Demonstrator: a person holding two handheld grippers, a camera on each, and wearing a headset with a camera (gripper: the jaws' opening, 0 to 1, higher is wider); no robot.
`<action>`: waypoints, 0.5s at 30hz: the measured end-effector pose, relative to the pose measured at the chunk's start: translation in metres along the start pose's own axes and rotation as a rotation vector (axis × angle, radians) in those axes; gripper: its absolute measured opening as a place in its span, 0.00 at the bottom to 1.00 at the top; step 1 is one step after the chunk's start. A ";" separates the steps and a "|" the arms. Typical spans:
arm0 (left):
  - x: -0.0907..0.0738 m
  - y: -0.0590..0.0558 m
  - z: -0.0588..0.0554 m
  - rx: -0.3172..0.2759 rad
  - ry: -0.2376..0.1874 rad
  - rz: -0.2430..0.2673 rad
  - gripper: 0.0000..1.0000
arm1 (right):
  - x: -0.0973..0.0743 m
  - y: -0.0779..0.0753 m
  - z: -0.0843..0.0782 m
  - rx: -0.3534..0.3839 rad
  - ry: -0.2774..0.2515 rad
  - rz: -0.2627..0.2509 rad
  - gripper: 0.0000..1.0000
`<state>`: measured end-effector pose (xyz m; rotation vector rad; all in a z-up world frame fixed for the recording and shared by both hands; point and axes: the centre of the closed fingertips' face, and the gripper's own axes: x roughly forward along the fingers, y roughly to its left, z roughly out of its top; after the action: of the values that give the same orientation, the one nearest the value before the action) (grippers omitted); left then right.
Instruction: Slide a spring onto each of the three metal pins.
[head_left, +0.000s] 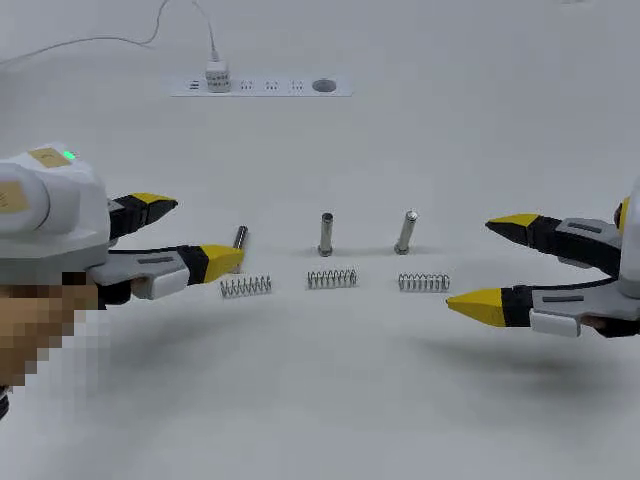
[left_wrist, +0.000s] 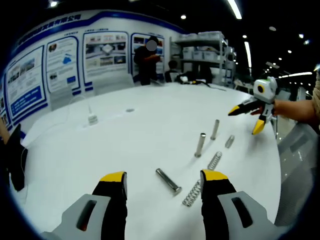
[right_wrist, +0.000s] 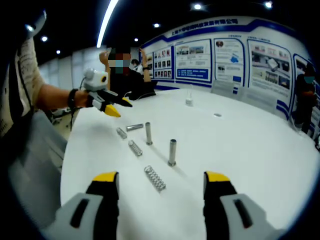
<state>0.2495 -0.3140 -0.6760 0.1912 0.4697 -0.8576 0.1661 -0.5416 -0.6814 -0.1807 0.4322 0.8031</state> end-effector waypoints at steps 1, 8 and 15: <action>0.002 0.001 0.001 -0.001 0.003 0.002 0.58 | 0.000 0.000 0.000 0.000 0.001 0.000 0.70; 0.019 0.006 -0.004 -0.015 0.075 0.028 0.47 | 0.001 -0.001 -0.002 0.005 0.011 -0.002 0.70; 0.034 0.005 -0.010 -0.004 0.150 0.042 0.38 | 0.001 -0.002 -0.004 0.009 0.018 -0.002 0.70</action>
<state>0.2691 -0.3309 -0.7008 0.2623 0.6051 -0.8041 0.1669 -0.5435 -0.6850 -0.1798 0.4523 0.7977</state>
